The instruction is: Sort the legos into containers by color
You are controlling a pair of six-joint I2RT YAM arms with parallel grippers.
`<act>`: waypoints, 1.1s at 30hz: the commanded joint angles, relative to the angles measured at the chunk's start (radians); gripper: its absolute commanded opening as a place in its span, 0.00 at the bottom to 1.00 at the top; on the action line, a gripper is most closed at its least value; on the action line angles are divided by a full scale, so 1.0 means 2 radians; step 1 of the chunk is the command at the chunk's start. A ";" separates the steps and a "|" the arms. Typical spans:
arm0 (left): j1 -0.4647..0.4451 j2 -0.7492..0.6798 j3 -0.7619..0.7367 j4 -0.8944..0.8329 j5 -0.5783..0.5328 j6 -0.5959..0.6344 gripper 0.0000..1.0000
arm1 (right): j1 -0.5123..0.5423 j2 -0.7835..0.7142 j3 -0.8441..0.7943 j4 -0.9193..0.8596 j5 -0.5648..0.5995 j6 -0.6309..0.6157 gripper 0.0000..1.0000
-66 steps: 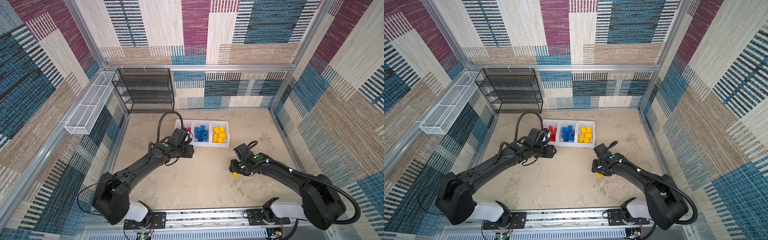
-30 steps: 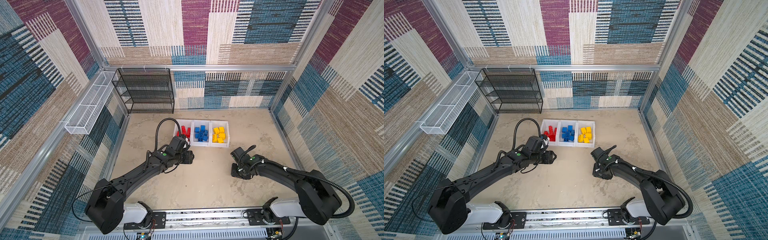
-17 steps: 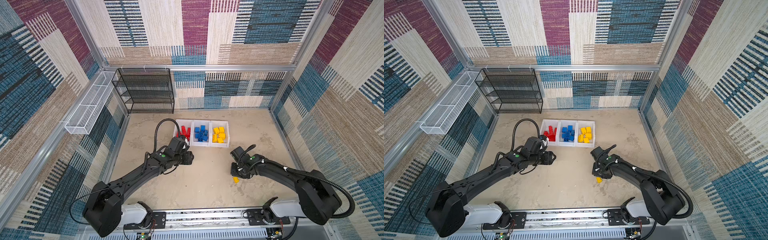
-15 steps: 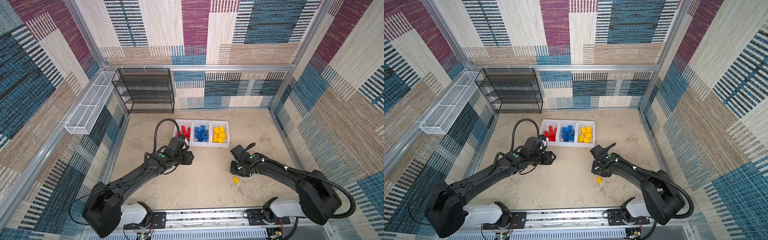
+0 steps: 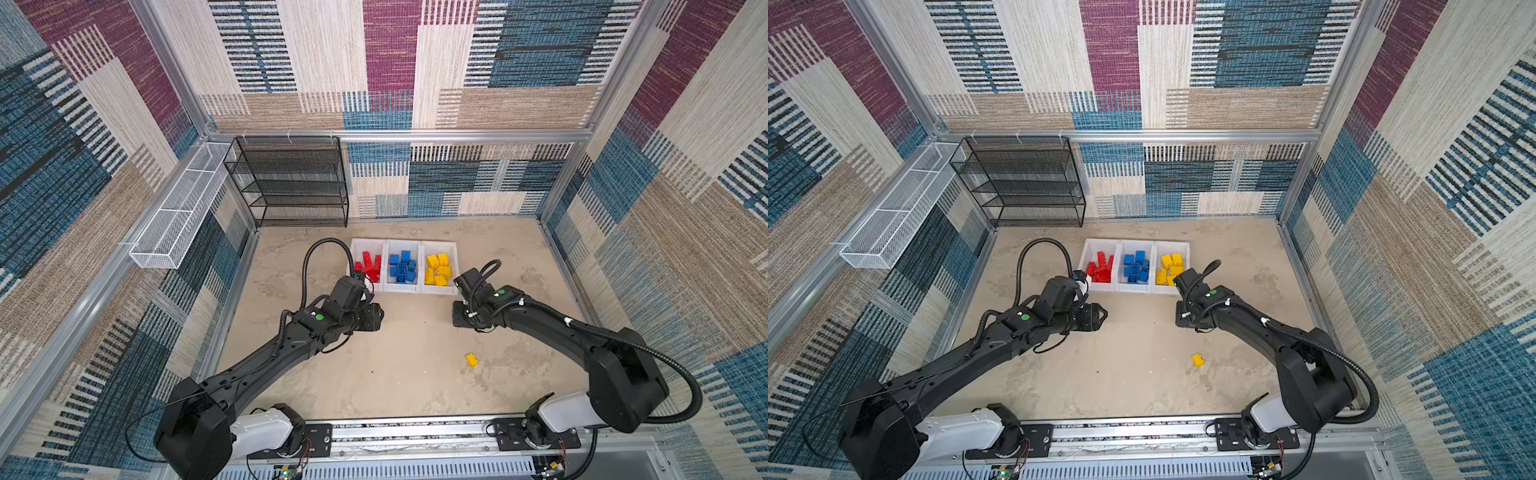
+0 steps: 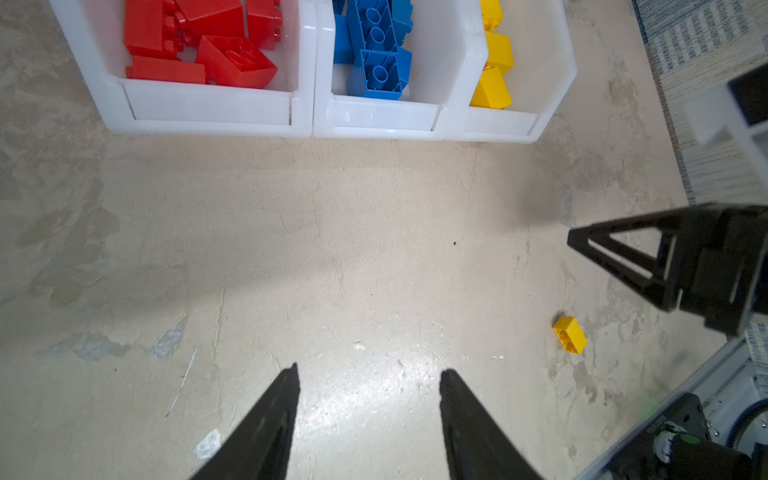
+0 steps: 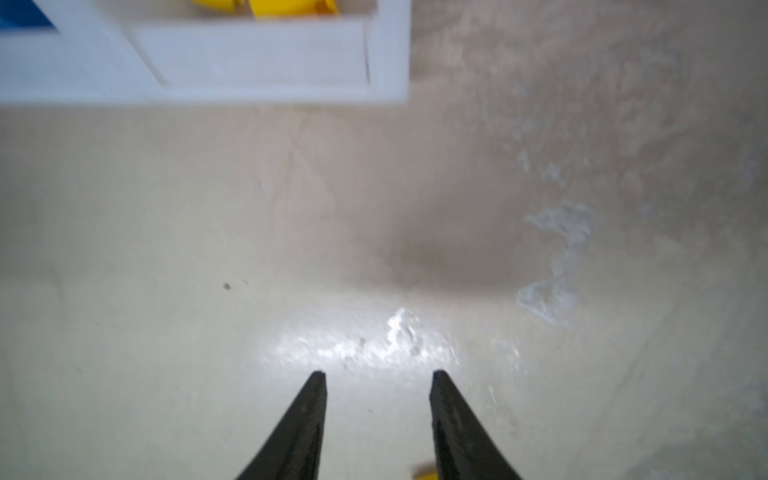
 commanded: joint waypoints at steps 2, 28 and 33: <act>-0.001 0.003 0.001 -0.006 -0.004 -0.014 0.58 | 0.005 -0.042 -0.054 -0.003 -0.030 -0.006 0.55; -0.007 0.011 -0.001 -0.004 -0.004 -0.017 0.58 | 0.049 -0.005 -0.074 -0.031 -0.010 0.041 0.40; -0.007 0.009 -0.003 -0.004 -0.005 -0.017 0.58 | 0.050 -0.003 -0.075 -0.032 -0.008 0.049 0.32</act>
